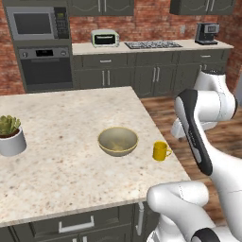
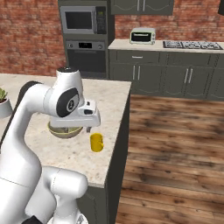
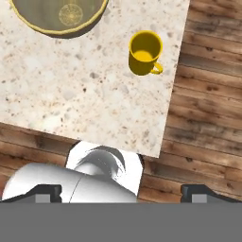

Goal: Clear the mugs and bowl far away from the sink.

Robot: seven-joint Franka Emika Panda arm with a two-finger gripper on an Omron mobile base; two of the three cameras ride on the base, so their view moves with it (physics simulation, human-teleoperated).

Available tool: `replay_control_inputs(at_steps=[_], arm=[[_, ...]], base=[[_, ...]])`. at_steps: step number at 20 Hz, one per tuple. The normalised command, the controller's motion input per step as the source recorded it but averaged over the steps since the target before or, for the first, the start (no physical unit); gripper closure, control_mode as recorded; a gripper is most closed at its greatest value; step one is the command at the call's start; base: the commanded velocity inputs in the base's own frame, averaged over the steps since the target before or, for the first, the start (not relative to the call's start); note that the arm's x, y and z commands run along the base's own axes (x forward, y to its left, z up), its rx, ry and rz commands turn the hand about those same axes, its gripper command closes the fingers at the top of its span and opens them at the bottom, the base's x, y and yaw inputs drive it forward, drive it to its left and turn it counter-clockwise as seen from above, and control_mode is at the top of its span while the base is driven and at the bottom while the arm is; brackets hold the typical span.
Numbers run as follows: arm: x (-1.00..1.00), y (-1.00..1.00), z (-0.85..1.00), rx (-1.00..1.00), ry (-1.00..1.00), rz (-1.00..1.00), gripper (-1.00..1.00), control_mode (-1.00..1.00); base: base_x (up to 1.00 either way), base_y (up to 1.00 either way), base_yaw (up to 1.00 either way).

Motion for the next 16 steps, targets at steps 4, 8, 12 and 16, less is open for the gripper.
replay_control_inputs(at_steps=[4,8,12,16], arm=[[-0.25,0.08,0.0,0.0,-0.06,-0.24,-1.0,-1.0],[-0.17,0.26,0.0,0.0,-0.04,-0.28,-1.0,-1.0],[-0.17,0.2,0.01,0.0,-0.03,-0.28,-1.0,-1.0],[-0.31,0.12,0.02,0.01,-0.02,-0.09,-1.0,1.0]], base=[[0.0,0.0,0.0],[0.0,0.0,0.0],[0.0,0.0,0.0],[-0.32,0.02,-0.06]])
